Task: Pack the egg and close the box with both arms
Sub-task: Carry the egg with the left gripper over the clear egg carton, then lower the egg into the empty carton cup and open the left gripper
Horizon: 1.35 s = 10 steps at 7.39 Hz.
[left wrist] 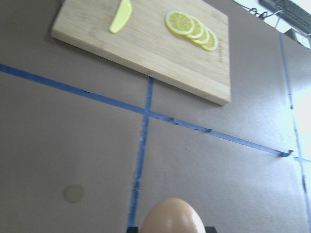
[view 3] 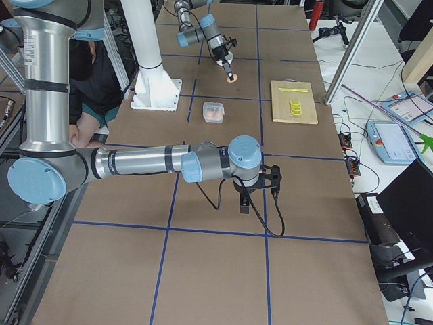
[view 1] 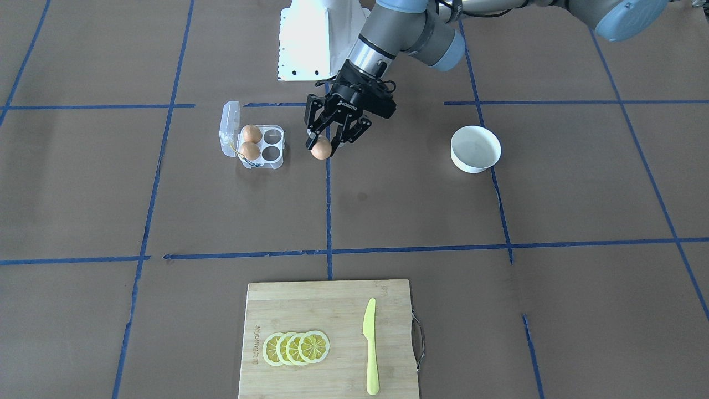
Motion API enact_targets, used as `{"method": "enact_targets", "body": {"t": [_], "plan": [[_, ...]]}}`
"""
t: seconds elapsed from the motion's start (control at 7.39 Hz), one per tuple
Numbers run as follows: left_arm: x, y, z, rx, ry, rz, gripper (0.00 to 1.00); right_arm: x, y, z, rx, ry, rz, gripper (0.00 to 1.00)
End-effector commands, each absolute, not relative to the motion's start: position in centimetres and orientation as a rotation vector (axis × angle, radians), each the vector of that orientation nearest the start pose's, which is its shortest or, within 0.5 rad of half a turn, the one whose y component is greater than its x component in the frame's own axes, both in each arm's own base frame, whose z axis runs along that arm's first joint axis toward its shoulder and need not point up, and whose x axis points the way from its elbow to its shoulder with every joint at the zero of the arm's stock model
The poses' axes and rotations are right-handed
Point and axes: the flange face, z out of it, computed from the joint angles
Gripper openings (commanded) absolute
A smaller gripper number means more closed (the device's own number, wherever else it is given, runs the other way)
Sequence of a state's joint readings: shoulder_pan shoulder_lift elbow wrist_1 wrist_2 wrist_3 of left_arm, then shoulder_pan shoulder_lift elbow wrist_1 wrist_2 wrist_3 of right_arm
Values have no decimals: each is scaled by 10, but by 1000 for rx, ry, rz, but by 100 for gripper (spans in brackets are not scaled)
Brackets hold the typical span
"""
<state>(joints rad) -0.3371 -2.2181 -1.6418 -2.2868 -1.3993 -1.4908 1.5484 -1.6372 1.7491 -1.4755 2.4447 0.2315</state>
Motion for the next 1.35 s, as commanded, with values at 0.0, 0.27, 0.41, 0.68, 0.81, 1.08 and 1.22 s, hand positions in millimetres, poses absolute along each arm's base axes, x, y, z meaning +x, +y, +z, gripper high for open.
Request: {"method": "enact_targets", "body": {"t": [0.0, 0.27, 0.41, 0.68, 0.81, 1.08, 1.22], "plan": [[619, -351, 149, 506, 1432, -282, 0, 46, -473, 585, 77, -900, 105, 100], [648, -332, 156, 579, 1420, -183, 0, 46, -472, 585, 74, -906, 106, 100], [655, -324, 157, 574, 1417, -165, 0, 45, -472, 585, 72, -907, 109, 100], [668, -311, 141, 593, 1422, -113, 0, 46, -472, 586, 71, -907, 111, 100], [675, -313, 140, 593, 1414, -111, 0, 45, -471, 586, 69, -907, 111, 100], [675, -313, 140, 595, 1413, -111, 0, 46, -470, 589, 65, -906, 114, 100], [674, -313, 139, 595, 1415, -111, 9, 45, -470, 589, 64, -906, 113, 100]]}}
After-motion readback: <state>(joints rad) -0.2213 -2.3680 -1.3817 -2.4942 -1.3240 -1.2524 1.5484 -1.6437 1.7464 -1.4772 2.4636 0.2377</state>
